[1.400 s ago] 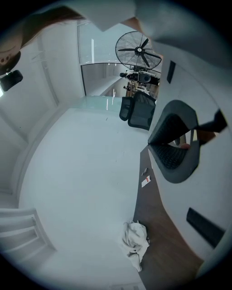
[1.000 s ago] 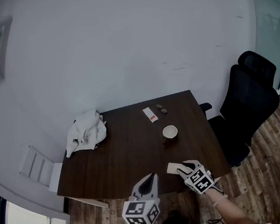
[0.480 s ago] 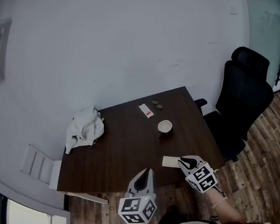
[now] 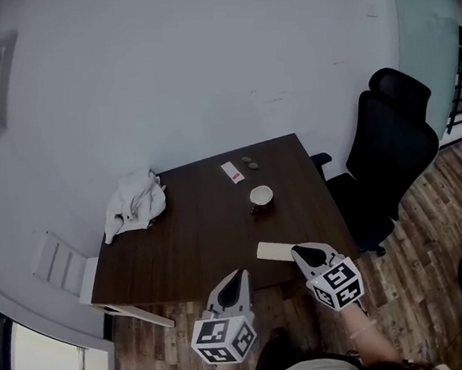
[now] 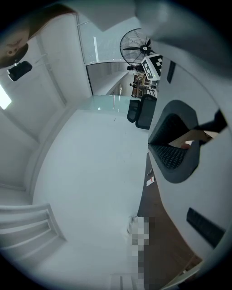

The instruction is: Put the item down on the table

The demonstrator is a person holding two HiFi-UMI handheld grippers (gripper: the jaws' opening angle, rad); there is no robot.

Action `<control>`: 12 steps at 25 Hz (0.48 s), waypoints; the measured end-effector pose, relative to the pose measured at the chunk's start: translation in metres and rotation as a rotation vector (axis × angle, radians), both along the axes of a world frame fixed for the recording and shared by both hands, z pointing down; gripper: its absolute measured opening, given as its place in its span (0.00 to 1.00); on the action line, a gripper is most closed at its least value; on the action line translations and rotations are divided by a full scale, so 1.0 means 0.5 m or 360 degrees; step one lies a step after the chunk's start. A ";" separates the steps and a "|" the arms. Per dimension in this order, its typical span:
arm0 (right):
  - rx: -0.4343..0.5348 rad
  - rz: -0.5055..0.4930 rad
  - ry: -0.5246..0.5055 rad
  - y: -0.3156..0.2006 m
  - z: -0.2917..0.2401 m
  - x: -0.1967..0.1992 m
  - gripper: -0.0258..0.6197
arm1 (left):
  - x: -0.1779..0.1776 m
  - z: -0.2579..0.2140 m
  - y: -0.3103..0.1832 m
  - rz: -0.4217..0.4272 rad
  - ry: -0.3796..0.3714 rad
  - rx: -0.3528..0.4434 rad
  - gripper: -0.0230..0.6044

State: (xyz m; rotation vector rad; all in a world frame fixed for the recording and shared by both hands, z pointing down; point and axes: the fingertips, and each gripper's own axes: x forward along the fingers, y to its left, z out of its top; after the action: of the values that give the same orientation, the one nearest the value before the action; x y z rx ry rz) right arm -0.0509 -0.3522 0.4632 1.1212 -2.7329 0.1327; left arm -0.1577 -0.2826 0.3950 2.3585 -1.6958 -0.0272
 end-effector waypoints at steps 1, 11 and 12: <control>0.0003 -0.0002 -0.0019 0.009 -0.006 0.005 0.07 | 0.006 -0.002 0.008 0.0001 -0.0002 0.0004 0.07; 0.0104 -0.0026 -0.0182 0.110 -0.073 0.050 0.06 | 0.063 -0.001 0.090 0.0030 -0.0022 0.0018 0.07; 0.0109 -0.0028 -0.0205 0.118 -0.080 0.057 0.06 | 0.070 -0.002 0.096 0.0032 -0.0027 0.0023 0.07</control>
State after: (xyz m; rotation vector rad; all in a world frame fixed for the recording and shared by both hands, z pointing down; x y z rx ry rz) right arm -0.0224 -0.2933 0.4230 1.1437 -2.8806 0.1135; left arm -0.1228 -0.2344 0.3940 2.3932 -1.6848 -0.0161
